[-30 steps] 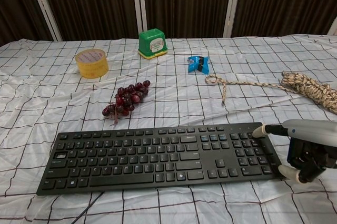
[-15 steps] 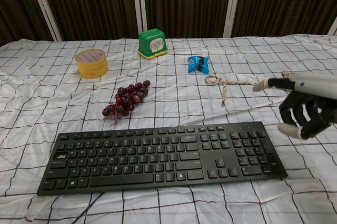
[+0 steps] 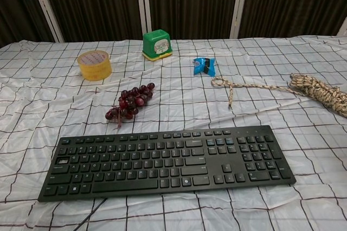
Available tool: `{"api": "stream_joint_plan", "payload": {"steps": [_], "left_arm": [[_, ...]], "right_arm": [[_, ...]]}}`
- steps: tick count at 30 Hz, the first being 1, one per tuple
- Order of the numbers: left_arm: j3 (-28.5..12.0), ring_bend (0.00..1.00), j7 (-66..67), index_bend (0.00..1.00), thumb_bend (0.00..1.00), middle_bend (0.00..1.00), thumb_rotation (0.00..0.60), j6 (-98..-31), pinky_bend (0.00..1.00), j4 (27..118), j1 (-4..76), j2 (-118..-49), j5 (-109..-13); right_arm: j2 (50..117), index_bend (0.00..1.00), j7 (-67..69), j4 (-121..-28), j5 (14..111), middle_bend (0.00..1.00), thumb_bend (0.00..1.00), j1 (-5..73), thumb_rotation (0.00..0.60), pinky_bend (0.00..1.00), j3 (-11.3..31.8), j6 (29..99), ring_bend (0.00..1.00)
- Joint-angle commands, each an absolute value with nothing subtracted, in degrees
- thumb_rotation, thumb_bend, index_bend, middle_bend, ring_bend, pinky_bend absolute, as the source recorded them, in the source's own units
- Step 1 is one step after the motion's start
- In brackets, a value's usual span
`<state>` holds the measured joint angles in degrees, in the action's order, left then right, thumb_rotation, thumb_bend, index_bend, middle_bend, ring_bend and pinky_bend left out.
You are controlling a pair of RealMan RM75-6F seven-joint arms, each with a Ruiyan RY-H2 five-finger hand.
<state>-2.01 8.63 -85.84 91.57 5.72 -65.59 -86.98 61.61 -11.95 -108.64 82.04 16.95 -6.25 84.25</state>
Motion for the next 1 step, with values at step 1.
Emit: {"api": "stream_joint_plan", "payload": {"steps": [1], "left_arm": [[-1.95,0.00,8.67,0.00,0.11,0.00,0.600,-85.71,0.00,91.68,5.75,-65.48,-86.99]], "right_arm": [[62.02,0.01,-8.53,-100.75,86.96,0.00,0.14,11.68,0.600,0.00,-7.84,90.24,0.00]]}}
